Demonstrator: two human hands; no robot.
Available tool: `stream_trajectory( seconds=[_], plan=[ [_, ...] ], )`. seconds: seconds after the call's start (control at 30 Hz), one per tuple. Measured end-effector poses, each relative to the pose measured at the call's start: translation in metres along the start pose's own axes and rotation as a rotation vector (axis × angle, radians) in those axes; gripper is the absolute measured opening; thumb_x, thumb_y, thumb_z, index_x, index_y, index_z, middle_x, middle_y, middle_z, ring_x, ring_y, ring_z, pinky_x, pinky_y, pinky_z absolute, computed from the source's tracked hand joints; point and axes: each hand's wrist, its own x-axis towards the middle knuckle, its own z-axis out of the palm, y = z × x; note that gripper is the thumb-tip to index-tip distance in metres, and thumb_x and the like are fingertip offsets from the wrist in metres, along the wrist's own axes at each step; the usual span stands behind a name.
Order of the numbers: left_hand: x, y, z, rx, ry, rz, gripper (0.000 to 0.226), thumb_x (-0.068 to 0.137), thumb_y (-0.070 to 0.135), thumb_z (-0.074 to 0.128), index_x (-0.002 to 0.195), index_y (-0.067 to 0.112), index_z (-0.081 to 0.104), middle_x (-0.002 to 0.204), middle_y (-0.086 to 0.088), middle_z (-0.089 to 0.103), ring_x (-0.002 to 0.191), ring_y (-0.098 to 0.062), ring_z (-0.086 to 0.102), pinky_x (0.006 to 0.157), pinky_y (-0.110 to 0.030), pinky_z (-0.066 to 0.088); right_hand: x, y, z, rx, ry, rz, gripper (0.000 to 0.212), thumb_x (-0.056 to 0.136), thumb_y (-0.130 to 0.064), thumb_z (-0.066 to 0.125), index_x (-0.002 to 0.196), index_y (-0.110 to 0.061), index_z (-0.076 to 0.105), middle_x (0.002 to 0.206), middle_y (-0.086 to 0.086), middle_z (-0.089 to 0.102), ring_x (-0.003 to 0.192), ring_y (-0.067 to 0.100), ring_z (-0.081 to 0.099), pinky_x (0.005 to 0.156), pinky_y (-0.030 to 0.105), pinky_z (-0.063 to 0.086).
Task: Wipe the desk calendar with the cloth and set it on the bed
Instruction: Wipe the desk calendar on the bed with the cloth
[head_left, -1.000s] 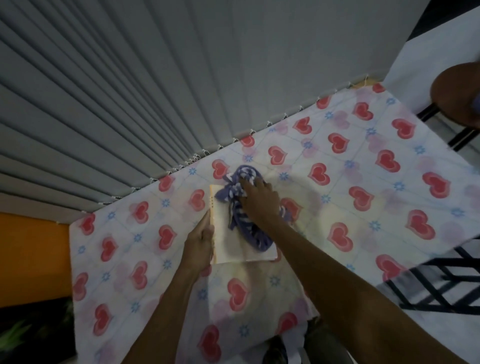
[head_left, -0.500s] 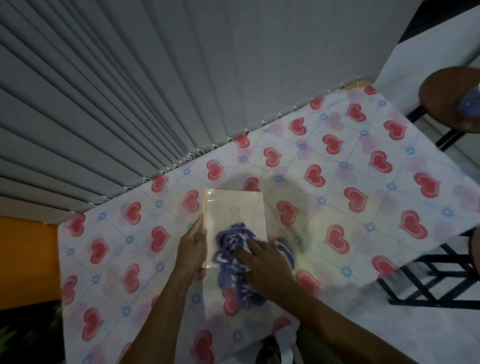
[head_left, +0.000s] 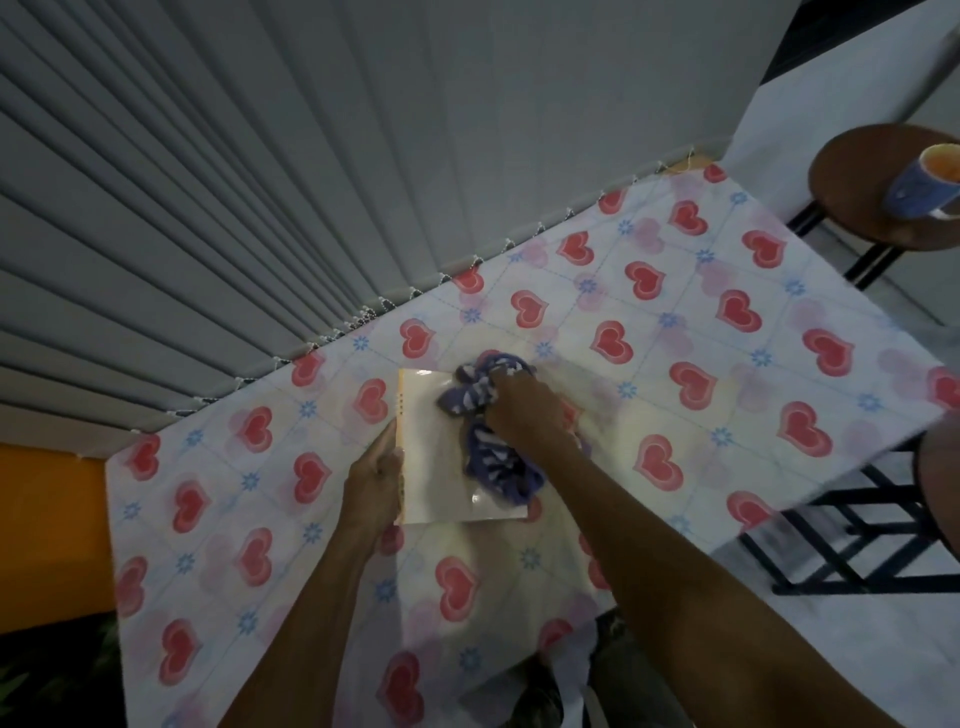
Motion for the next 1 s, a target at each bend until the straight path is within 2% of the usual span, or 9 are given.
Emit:
stream_trajectory(
  seconds=[0.13,0.27,0.4,0.5,0.63,0.77,0.87,0.93,1.0],
  plan=[
    [0.010,0.003,0.001,0.000,0.020,-0.015,0.046,0.100,0.020,0.046,0.145,0.027,0.048,0.135,-0.006,0.062,0.115,-0.034,0.061,0.100,-0.053,0.050,-0.068,-0.001,0.034,-0.077,0.013,-0.121,0.050,0.087,-0.030,0.061,0.133,-0.019,0.045,0.129,0.010,0.057,0.106,0.033,0.059,0.077,0.040,0.049],
    [0.018,0.005,-0.001,0.018,-0.016,-0.010,0.045,0.097,0.021,0.048,0.140,0.037,0.051,0.127,-0.024,0.063,0.115,-0.051,0.055,0.098,-0.060,0.047,-0.126,0.001,0.065,-0.042,0.084,-0.231,0.047,0.089,-0.038,0.054,0.133,-0.022,0.045,0.128,0.008,0.059,0.106,0.031,0.059,0.080,0.042,0.051],
    [0.019,0.009,-0.001,0.071,-0.014,0.035,0.044,0.099,0.026,0.048,0.140,0.043,0.047,0.115,-0.034,0.062,0.084,-0.045,0.064,0.082,-0.056,0.053,-0.104,0.017,0.056,-0.052,0.087,-0.297,0.057,0.088,-0.039,0.054,0.142,-0.025,0.043,0.136,0.011,0.054,0.120,0.035,0.052,0.092,0.047,0.047],
    [0.016,0.009,0.001,0.097,-0.022,0.046,0.044,0.101,0.027,0.047,0.143,0.039,0.046,0.110,-0.024,0.069,0.089,-0.043,0.066,0.085,-0.054,0.054,-0.056,0.026,0.044,-0.038,0.074,-0.263,0.065,0.093,-0.036,0.055,0.153,-0.028,0.031,0.150,0.018,0.041,0.139,0.040,0.035,0.107,0.054,0.037],
    [0.013,0.008,0.003,0.070,-0.008,0.060,0.045,0.101,0.021,0.046,0.144,0.038,0.047,0.062,0.008,0.060,0.059,-0.017,0.053,0.063,-0.034,0.047,-0.005,0.020,0.030,0.061,0.080,-0.200,0.065,0.094,-0.032,0.055,0.153,-0.023,0.030,0.149,0.020,0.041,0.137,0.040,0.037,0.105,0.049,0.040],
    [0.010,0.012,0.007,0.086,0.012,0.044,0.045,0.101,0.019,0.047,0.145,0.031,0.047,0.112,-0.022,0.069,0.088,-0.035,0.064,0.085,-0.047,0.053,-0.025,0.004,0.044,0.167,0.118,-0.186,0.062,0.095,-0.028,0.053,0.152,-0.021,0.032,0.146,0.018,0.044,0.131,0.037,0.043,0.102,0.046,0.040],
    [0.010,0.016,0.007,0.098,0.006,0.072,0.046,0.101,0.011,0.047,0.144,0.027,0.048,0.133,-0.004,0.061,0.111,-0.022,0.062,0.099,-0.037,0.052,-0.080,-0.008,0.070,0.212,0.084,-0.313,0.063,0.094,-0.025,0.054,0.153,-0.018,0.032,0.147,0.019,0.044,0.135,0.037,0.040,0.108,0.047,0.037],
    [0.010,0.019,0.007,0.111,0.004,0.100,0.046,0.100,0.010,0.047,0.139,0.036,0.047,0.127,0.009,0.058,0.100,-0.004,0.062,0.084,-0.011,0.051,-0.104,-0.012,0.081,0.207,0.072,-0.348,0.064,0.095,-0.029,0.056,0.153,-0.018,0.032,0.150,0.016,0.043,0.140,0.036,0.035,0.113,0.047,0.032],
    [0.010,0.019,0.006,0.139,0.001,0.116,0.045,0.101,0.013,0.047,0.140,0.035,0.048,0.121,0.014,0.056,0.094,0.003,0.059,0.080,-0.010,0.047,-0.102,-0.013,0.079,0.190,0.095,-0.344,0.063,0.096,-0.031,0.056,0.153,-0.017,0.033,0.148,0.016,0.046,0.137,0.035,0.039,0.110,0.047,0.035]
  ],
)
